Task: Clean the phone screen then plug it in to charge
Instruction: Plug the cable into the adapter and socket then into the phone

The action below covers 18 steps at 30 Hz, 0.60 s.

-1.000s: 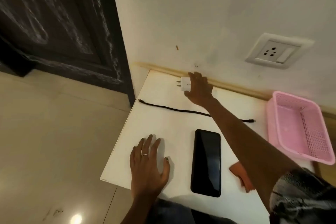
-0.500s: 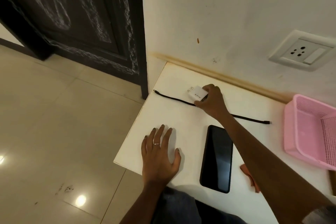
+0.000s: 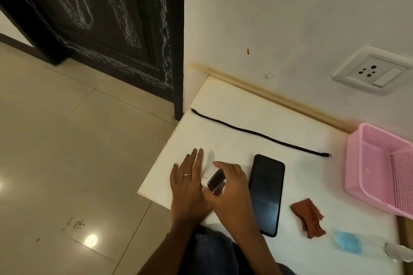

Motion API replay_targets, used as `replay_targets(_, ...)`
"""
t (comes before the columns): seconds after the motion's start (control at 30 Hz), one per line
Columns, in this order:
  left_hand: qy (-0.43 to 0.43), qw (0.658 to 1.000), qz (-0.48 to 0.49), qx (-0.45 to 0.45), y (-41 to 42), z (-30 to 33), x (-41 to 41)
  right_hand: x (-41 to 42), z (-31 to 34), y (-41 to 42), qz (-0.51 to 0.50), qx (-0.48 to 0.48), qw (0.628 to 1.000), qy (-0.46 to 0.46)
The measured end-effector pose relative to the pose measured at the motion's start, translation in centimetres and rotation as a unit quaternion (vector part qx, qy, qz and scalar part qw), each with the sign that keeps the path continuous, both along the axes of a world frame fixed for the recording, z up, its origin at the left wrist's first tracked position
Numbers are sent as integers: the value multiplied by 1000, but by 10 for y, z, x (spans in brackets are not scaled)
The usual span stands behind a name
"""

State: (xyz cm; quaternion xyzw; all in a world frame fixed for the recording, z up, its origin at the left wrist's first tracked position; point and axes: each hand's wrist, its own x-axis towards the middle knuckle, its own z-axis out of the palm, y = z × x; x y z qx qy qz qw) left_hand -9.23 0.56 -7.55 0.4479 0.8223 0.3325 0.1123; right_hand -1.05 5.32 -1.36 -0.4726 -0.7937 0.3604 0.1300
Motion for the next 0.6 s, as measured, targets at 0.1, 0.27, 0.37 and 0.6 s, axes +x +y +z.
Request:
replay_targets(0.1, 41, 998, -33, -15, -1, -1, -3, 4, -2, -1, -21, -33, 999, 12)
replay_targets(0.27, 63, 997, -46, -25, -4, -10, -4, 7, 2, 10, 47, -9, 998, -44)
replay_targets(0.37, 65, 997, -37, -20, -3, -15, -5, 4, 12, 27, 45, -5, 999, -28)
replay_targets(0.6, 98, 994, -31, -46, -2, -25, -5, -46, 21, 90, 15, 86, 996, -16)
